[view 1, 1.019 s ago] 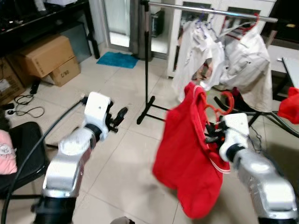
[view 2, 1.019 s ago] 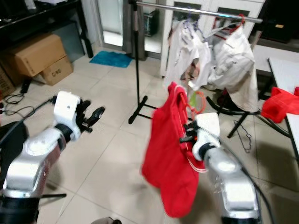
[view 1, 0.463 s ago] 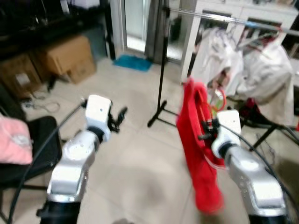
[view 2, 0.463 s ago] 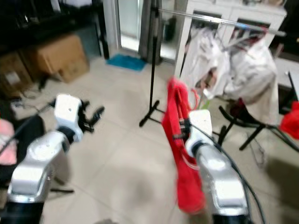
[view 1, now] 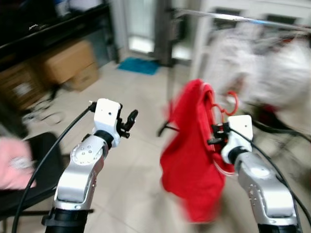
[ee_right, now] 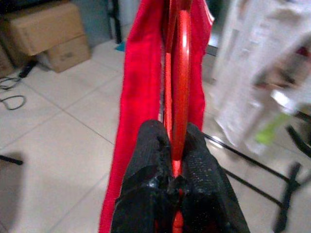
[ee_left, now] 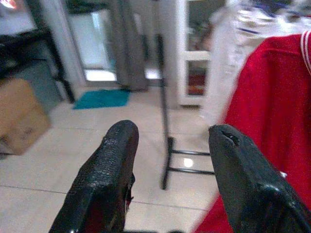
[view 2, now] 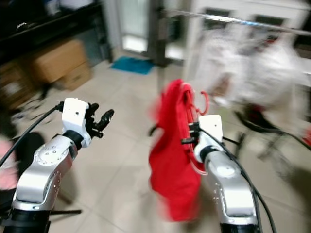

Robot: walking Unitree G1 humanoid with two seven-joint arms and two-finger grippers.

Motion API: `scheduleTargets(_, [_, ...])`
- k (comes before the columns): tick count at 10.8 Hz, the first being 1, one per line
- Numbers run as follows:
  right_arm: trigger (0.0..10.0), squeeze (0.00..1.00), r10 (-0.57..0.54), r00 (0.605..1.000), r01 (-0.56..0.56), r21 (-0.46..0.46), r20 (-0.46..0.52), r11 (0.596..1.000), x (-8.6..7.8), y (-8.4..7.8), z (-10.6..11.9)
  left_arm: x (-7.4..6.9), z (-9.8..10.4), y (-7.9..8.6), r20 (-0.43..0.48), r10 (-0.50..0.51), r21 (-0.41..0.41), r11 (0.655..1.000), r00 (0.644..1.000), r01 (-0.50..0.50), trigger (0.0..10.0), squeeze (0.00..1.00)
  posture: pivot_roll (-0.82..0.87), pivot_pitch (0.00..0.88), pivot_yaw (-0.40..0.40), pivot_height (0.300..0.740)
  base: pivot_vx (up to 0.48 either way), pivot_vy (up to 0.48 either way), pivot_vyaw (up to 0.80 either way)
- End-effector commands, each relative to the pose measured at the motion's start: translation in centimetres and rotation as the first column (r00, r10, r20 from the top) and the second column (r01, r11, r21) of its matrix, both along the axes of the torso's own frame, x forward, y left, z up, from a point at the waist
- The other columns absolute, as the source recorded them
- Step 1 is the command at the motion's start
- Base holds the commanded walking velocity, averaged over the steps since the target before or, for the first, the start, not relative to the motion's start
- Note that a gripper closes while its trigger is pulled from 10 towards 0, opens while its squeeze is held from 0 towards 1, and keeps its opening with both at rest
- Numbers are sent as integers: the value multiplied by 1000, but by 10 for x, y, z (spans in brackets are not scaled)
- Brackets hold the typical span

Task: Hang hanger

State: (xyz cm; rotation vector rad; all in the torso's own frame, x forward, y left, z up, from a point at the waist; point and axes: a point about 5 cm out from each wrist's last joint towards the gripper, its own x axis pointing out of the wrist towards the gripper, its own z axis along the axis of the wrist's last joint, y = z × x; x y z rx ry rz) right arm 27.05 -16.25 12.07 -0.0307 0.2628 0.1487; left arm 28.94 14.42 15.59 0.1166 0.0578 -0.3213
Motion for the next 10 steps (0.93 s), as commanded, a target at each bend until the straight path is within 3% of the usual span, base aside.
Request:
scheduleTargets(1, [10000, 0, 32, 996, -33, 14, 79, 999, 1, 9, 12, 1, 3, 1, 14, 2, -2, 1000, 1000, -2, 10000, 0, -21, 0, 10, 740, 322, 0, 0])
scheduleTargets(4, [10000, 0, 9, 998, -5, -59, 57, 998, 2, 2, 8, 1, 3, 0, 29, -5, 18, 1000, 1000, 4, 10000, 0, -19, 0, 4, 740, 324, 0, 0])
scheduleTargets(7, [10000, 0, -76, 995, 79, -44, 60, 996, 4, -5, 11, 2, 3, 0, 35, -10, 25, 1000, 999, 9, 10000, 0, -23, 0, 8, 740, 324, 0, 0])
scheduleTargets(10, [10000, 0, -30, 995, 35, -50, 97, 998, 5, -1, 15, 4, 3, -2, 43, -15, 29, 999, 999, 13, 10000, 0, -23, 0, 6, 740, 322, 0, 0])
